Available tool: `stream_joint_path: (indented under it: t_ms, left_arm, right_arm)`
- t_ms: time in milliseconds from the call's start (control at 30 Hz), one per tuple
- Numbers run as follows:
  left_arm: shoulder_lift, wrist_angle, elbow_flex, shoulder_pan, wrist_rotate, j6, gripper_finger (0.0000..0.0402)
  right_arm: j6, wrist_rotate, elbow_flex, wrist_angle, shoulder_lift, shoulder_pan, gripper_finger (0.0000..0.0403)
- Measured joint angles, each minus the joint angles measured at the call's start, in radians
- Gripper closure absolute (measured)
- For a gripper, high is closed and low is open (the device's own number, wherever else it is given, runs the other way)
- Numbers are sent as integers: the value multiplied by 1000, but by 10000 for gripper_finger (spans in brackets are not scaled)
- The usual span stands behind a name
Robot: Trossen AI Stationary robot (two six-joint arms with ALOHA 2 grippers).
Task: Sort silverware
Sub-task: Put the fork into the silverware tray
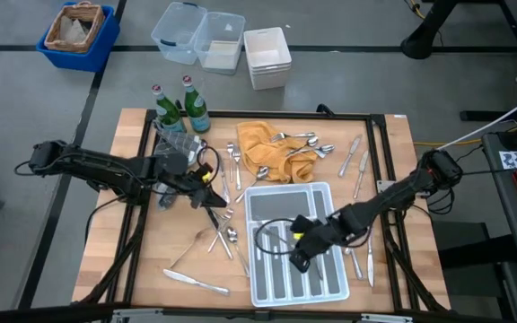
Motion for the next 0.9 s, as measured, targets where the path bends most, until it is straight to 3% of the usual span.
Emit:
stream_joint_path:
  t_ms: [233, 400, 900]
  left_arm:
    - [0, -48, 0, 0, 0, 49, 279]
    - [0, -44, 0, 0, 0, 77, 279]
    - [0, -43, 0, 0, -3, 97, 279]
  right_arm:
    - [385, 1, 0, -10, 0, 94, 399]
    - [604, 60, 0, -23, 1, 161, 400]
    - [841, 118, 0, -195, 2, 277, 400]
